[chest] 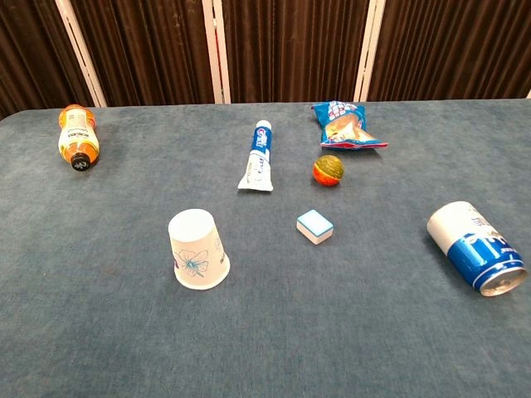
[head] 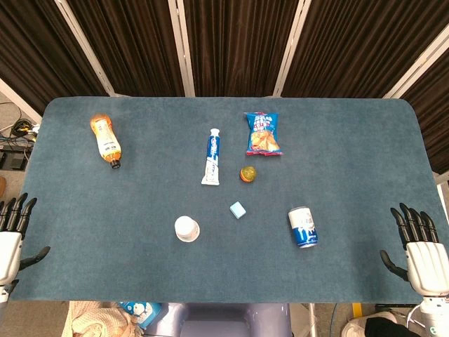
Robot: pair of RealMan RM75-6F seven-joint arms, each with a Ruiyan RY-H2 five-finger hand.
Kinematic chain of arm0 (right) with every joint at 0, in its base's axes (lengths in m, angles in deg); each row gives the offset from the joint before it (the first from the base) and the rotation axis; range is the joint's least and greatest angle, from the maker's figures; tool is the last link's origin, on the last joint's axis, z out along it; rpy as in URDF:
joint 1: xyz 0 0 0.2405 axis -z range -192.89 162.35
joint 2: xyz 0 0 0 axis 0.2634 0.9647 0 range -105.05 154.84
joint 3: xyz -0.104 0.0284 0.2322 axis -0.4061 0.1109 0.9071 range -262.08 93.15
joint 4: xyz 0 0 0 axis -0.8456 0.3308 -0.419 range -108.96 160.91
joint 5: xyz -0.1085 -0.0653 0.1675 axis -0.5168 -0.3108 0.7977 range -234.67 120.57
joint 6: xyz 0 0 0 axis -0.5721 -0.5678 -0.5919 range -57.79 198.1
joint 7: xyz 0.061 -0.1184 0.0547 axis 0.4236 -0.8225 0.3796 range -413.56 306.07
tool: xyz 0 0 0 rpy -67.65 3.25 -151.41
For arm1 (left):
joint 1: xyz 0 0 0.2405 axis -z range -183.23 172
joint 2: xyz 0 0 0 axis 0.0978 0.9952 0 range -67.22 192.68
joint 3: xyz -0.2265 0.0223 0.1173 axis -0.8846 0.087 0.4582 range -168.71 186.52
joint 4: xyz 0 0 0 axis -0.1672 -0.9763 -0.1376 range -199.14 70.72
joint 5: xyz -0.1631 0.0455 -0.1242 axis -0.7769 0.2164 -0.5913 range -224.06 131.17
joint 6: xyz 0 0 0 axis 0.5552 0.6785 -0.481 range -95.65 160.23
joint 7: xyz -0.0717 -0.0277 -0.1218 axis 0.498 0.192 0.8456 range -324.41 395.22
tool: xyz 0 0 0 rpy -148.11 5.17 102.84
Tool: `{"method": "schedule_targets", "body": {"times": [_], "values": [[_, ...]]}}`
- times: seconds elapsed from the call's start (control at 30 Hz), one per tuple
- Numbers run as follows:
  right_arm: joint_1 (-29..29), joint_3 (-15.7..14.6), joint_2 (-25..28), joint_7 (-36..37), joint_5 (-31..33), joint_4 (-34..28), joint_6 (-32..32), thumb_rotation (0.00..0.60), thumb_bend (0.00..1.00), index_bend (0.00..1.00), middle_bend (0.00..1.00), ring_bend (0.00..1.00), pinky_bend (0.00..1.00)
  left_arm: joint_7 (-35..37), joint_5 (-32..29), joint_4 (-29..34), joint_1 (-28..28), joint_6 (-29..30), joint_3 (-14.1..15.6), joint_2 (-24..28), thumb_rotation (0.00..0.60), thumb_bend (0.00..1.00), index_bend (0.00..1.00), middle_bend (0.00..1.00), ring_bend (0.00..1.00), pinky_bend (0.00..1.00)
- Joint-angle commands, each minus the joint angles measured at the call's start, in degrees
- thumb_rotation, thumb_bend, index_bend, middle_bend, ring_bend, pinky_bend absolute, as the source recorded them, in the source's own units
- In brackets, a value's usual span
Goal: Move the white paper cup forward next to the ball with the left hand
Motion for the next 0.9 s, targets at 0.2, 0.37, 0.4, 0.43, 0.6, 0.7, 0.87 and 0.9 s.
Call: {"method": "schedule_targets", "body": {"times": [0.2, 0.37, 0.4, 0.43, 0.6, 0.7, 0.87, 0.9], "values": [[-0.04, 0.02, -0.01, 0.03, -0.09, 0.05, -0.03, 0.6, 0.31, 0.0, 0.0, 0.0, 0.04, -0.16, 0.05, 0.04, 0.0, -0.11, 0.09, 0.02, 0.6, 0.0, 0.0, 0.0, 0.0, 0.0], [-0.02, 0.01, -0.05, -0.05, -0.29, -0.13, 0.1, 0.6, 0.31, 0.0, 0.0, 0.0, 0.04, -0.28, 0.73, 0.07, 0.16, -0.35, 0.45, 0.19, 0.6, 0.0, 0.0, 0.0, 0.0, 0.0], [-0.05, 0.0, -0.08, -0.18, -0.31, -0.16, 0.04, 0.6, 0.31, 0.0, 0.0, 0.0, 0.04, -0.57, 1.16, 0.19, 0.34, -0.49, 0.57, 0.35, 0.6, 0.0, 0.0, 0.0, 0.0, 0.01], [-0.07, -0.01, -0.08, -0.18, -0.29, -0.23, -0.03, 0.6, 0.31, 0.0, 0.0, 0.0, 0.04, -0.84, 1.62, 0.29, 0.54, -0.58, 0.65, 0.51, 0.6, 0.0, 0.0, 0.0, 0.0, 0.02], [-0.15, 0.18, 0.03, 0.14, 0.21, -0.51, -0.38, 0.6, 0.31, 0.0, 0.0, 0.0, 0.04, -3.76, 3.67, 2.33, 3.31, -3.87, 0.63, 2.24, 0.6, 0.03, 0.0, 0.06, 0.06, 0.22], [-0.2, 0.29, 0.17, 0.49, 0.62, -0.36, -0.7, 0.6, 0.31, 0.0, 0.0, 0.0, 0.04, -6.16, 3.39, 4.99, 6.2, -8.35, -0.02, 3.69, 0.6, 0.03, 0.01, 0.1, 0.09, 0.23], [-0.24, 0.63, 0.45, 1.57, 1.52, -0.16, -1.11, 0.6, 0.31, 0.0, 0.0, 0.0, 0.04, -10.57, 1.58, 9.8, 11.89, -16.21, -2.29, 4.39, 0.6, 0.05, 0.04, 0.15, 0.12, 0.26], [-0.23, 0.71, 0.52, 1.76, 1.67, -0.22, -1.14, 0.6, 0.31, 0.0, 0.0, 0.0, 0.04, -11.82, 0.98, 10.63, 13.15, -17.8, -2.92, 4.23, 0.6, 0.05, 0.04, 0.15, 0.12, 0.26]]}}
